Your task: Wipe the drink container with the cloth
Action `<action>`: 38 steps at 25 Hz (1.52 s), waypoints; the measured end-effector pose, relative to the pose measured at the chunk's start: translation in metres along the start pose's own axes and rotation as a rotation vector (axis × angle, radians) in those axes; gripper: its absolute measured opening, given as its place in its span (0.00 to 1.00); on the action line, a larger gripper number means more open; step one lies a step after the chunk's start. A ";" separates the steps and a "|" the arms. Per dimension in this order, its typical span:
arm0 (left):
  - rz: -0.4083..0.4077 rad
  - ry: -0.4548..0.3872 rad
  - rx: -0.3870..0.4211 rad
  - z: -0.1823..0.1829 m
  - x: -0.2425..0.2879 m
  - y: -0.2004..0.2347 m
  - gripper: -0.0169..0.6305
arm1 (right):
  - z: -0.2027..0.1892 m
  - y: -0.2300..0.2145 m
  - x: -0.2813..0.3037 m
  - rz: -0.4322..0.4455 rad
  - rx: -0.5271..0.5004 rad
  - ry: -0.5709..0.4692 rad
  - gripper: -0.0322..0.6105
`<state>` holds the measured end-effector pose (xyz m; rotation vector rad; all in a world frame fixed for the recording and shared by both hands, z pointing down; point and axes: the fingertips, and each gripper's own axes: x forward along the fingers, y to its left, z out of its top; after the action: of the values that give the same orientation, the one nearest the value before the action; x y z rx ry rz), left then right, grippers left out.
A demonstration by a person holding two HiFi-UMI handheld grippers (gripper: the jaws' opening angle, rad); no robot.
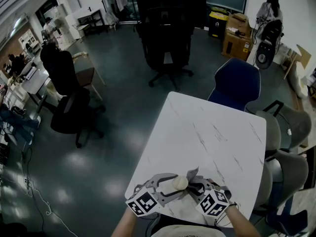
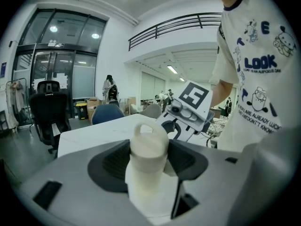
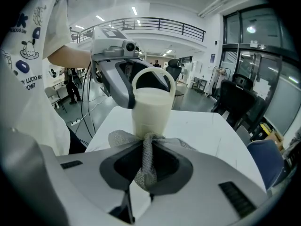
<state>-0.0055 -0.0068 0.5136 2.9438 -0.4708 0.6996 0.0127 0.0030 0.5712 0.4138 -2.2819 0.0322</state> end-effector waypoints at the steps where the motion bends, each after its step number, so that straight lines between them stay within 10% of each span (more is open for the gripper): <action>1: -0.007 0.005 -0.001 -0.003 0.000 0.000 0.42 | -0.001 0.000 0.001 0.000 0.002 0.001 0.14; 25: -0.209 -0.009 0.105 0.004 -0.005 -0.003 0.42 | -0.023 0.003 0.032 0.010 0.023 0.061 0.14; 38: -0.037 -0.054 0.014 0.002 -0.002 -0.005 0.42 | -0.032 0.005 0.039 0.005 0.049 0.074 0.14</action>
<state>-0.0044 -0.0019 0.5108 2.9830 -0.4162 0.6235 0.0096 0.0012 0.6213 0.4255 -2.2128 0.1051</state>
